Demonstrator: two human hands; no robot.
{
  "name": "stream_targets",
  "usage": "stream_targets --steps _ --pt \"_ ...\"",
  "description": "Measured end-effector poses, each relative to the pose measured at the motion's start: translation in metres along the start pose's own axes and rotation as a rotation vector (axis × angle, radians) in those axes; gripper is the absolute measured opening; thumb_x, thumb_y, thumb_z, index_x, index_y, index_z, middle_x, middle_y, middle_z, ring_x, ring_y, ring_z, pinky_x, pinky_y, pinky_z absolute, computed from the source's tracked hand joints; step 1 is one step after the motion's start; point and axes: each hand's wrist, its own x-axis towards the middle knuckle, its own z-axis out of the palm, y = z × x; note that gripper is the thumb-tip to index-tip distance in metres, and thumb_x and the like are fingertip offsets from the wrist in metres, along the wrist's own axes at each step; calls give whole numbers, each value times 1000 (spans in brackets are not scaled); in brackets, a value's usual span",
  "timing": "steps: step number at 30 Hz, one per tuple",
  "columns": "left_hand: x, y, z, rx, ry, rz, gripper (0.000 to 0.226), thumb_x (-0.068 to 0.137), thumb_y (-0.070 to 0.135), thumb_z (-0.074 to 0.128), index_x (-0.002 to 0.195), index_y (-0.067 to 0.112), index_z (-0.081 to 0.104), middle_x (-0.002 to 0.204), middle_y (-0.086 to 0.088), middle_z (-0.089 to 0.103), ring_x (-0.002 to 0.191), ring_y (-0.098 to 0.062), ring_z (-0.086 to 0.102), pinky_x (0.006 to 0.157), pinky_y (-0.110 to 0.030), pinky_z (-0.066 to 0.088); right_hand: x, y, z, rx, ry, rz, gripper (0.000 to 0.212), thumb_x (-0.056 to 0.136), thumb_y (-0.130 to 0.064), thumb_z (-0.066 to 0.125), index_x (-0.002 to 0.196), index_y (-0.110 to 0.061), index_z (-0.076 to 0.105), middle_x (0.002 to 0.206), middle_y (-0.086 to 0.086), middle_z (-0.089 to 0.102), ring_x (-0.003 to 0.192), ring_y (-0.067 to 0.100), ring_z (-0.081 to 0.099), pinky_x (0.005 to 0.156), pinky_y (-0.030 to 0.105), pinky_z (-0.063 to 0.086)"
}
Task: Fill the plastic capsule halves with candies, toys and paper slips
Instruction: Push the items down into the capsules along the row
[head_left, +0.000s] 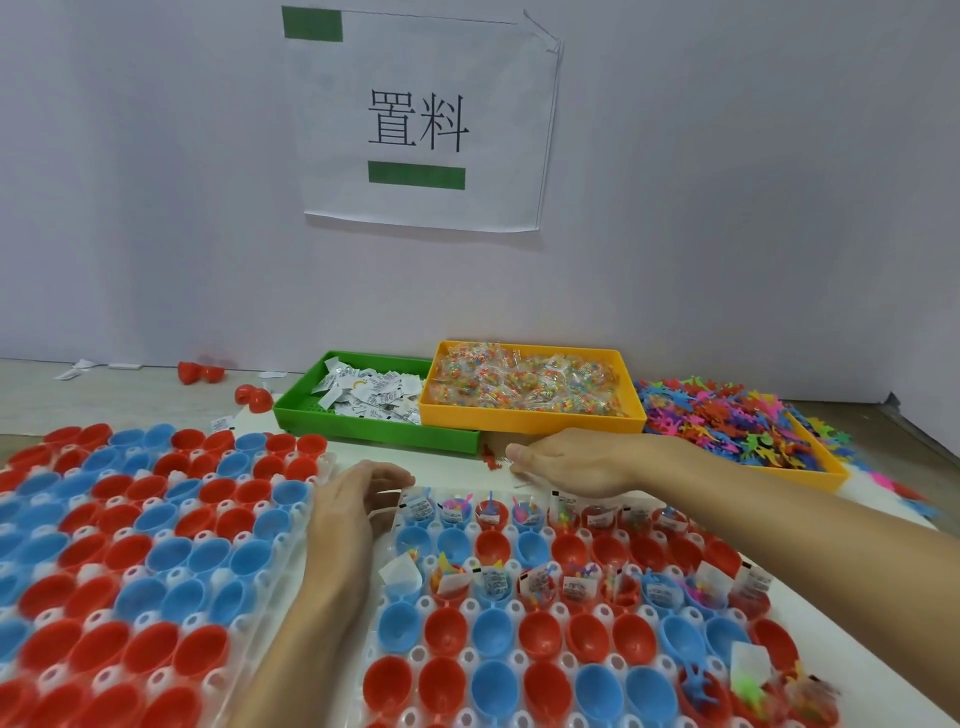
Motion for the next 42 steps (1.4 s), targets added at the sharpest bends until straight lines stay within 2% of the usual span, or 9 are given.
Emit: stream_targets --steps 3,11,16,21,26,29,34,37,42 --pt "-1 1 1 -8 -4 1 41 92 31 41 84 5 70 91 -12 74 93 -29 67 78 -35 50 -4 2 1 -47 18 -25 78 99 -64 9 141 -15 54 152 2 46 141 22 39 120 40 26" --pt "-1 2 0 -9 -8 -2 36 98 18 39 85 4 70 89 -11 75 88 -24 68 75 -31 50 -11 11 2 -10 104 -97 73 100 -61 20 131 -7 58 137 1 55 122 18 52 107 31 36" --pt "0 2 0 -13 -19 0 36 97 19 40 83 5 70 90 -11 75 88 -23 68 77 -33 50 -23 21 -5 -7 208 -167 56 101 -55 40 113 -10 72 125 -8 58 113 10 54 100 27 40" --pt "1 0 -1 -4 -22 8 38 98 21 38 83 5 70 89 -10 75 87 -24 68 75 -32 50 -39 40 -9 32 372 -184 36 87 -37 75 116 -16 75 132 -8 62 108 2 55 99 23 45" --pt "1 -1 -1 4 -21 12 38 96 23 39 83 6 70 89 -9 75 89 -25 68 77 -34 50 -52 60 1 217 568 -139 21 79 -12 84 99 -17 80 105 -10 72 89 -1 67 89 19 56" --pt "1 -1 -2 9 -20 7 38 96 25 40 84 7 70 90 -9 75 91 -25 68 77 -33 49 -66 63 6 246 656 -136 15 84 -13 79 96 -21 80 91 -17 72 85 -5 67 84 20 58" --pt "1 -1 -1 26 -24 0 38 96 27 40 84 7 71 90 -8 75 91 -25 68 76 -33 49 -109 55 0 329 434 -250 11 86 -16 78 93 -24 77 84 -11 77 78 2 72 72 12 54" --pt "0 0 -2 39 -32 5 39 97 25 39 87 6 71 91 -9 75 91 -25 68 77 -33 49 -134 45 4 322 245 -267 10 86 -16 79 85 -26 79 83 -9 77 77 4 73 72 18 56" --pt "-2 2 -1 37 -38 12 39 97 25 38 88 3 70 91 -10 75 86 -22 68 74 -30 49 -156 33 17 216 148 -262 13 83 -16 81 79 -29 79 85 -4 74 75 6 71 66 19 54"
